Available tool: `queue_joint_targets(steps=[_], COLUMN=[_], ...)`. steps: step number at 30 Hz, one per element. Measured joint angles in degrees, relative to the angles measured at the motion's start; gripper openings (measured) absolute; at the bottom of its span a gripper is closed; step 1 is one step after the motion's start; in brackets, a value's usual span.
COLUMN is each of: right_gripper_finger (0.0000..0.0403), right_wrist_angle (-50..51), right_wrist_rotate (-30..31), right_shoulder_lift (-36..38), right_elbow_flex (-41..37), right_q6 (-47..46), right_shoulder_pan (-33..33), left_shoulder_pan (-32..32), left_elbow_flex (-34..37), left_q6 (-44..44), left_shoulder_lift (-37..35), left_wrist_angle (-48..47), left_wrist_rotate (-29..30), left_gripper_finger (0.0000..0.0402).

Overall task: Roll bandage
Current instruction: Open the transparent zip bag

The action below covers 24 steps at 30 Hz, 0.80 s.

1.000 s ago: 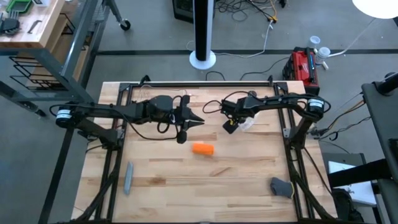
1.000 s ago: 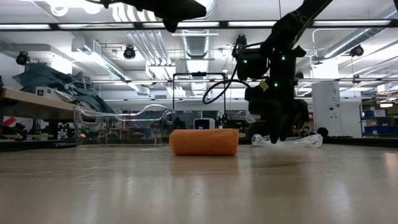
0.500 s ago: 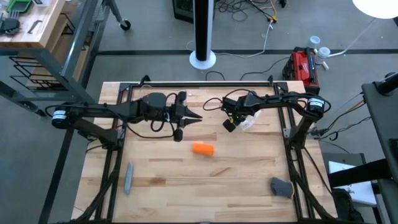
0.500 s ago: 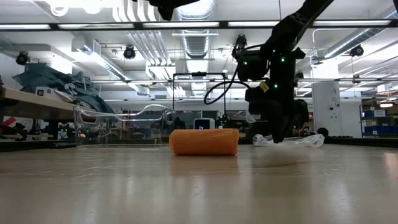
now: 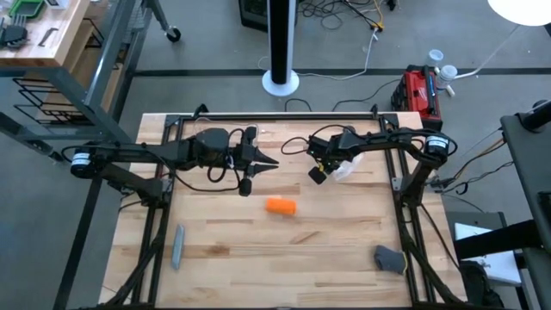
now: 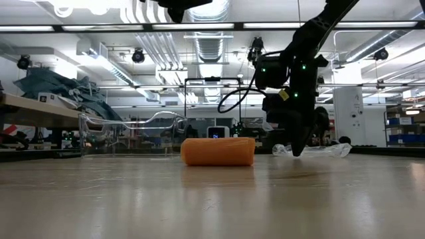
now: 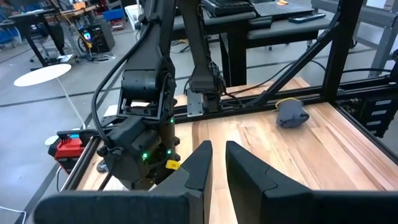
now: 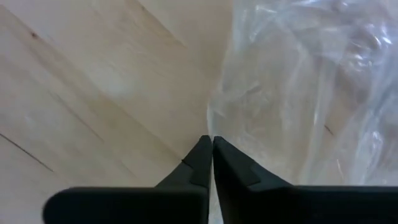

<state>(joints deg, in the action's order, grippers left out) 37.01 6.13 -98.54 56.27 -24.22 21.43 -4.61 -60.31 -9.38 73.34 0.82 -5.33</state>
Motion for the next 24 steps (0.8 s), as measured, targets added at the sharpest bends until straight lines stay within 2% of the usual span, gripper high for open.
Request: queue_joint_targets(steps=[6, 10, 15, 20, 24], right_gripper_finger=[0.0, 0.0, 0.0, 0.0, 0.0], right_wrist_angle=[0.01, -1.33, -5.24, -10.98, -15.28], right_wrist_rotate=[-0.37, -0.63, -4.82, -5.14, -5.93], right_shoulder_lift=[1.06, 5.45, 15.21, 26.78, 34.24], right_elbow_flex=[0.08, 0.22, 0.22, 0.22, 0.11], right_q6=[0.15, -0.19, -0.64, -1.74, -2.22], right_shoulder_pan=[-0.04, -0.27, -1.28, -3.34, -5.33], left_shoulder_pan=[0.0, -0.01, 0.0, 0.01, -0.01], left_elbow_flex=[0.0, 0.0, 0.0, 0.0, 0.0], left_q6=[0.43, 0.43, -0.86, -5.01, -5.16], left_shoulder_lift=[0.0, -0.09, -0.33, -0.35, -0.35], left_wrist_angle=[-0.26, -1.24, -2.7, -5.86, -7.48], left_wrist_rotate=[0.03, 0.34, 0.36, 0.44, 4.07], left_gripper_finger=[0.0036, 0.0036, 0.0036, 0.0036, 0.0036])
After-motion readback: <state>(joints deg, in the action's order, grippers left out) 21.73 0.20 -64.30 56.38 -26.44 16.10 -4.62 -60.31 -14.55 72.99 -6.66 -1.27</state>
